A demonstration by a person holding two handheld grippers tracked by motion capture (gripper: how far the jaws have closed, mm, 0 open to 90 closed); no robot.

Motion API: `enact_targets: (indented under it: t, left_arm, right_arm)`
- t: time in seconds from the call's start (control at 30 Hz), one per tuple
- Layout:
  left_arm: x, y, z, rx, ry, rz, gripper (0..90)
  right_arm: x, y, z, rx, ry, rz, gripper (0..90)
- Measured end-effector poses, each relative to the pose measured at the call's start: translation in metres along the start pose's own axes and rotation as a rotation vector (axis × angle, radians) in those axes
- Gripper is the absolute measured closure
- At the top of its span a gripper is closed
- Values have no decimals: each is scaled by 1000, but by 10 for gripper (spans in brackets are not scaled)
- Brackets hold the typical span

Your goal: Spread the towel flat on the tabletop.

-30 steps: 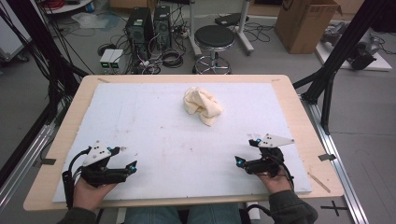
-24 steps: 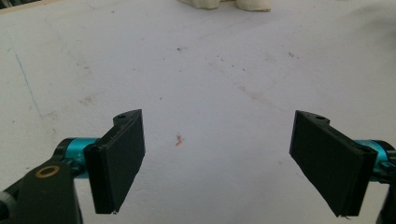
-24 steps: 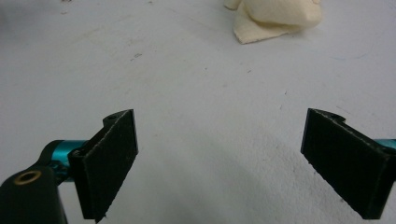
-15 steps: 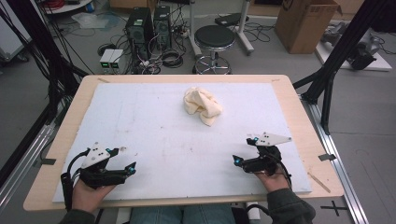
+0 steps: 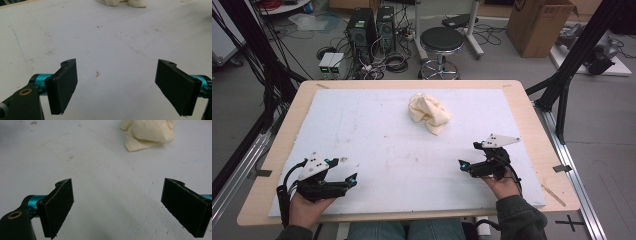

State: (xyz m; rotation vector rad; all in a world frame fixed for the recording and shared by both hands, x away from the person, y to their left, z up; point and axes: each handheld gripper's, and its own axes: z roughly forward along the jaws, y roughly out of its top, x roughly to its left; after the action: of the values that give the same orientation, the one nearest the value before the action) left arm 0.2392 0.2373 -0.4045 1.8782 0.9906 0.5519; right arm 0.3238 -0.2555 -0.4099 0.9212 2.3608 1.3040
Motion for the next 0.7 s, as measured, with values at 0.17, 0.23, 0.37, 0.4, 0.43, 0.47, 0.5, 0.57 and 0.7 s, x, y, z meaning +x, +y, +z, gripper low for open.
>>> enact_targets:
  t: [0.17,0.23,0.37,0.4,0.43,0.47,0.5,0.57,0.7]
  left_arm:
    - [2,1,1,-4,9,-1,187]
    - [2,1,2,-4,10,-4,187]
    - [2,1,2,-6,9,0,187]
    - [2,2,2,-6,8,2,187]
    - [2,2,2,-6,9,3,187]
    - [2,2,2,-7,9,5,187]
    - [2,2,2,-7,10,2,187]
    - [2,2,2,-8,10,-1,187]
    - [2,2,2,-14,9,-3,186]
  right_arm:
    - [-6,14,5,16,11,-1,101]
    - [-9,22,7,16,15,4,101]
    - [-13,34,10,11,10,-6,102]
    - [-16,45,12,12,8,-14,102]
    - [-16,45,12,12,8,-14,102]
    - [-17,50,14,13,5,-18,102]
    - [-17,55,16,11,8,-20,102]
    - [-20,69,21,26,6,-32,102]
    - [-25,83,27,33,10,-34,103]
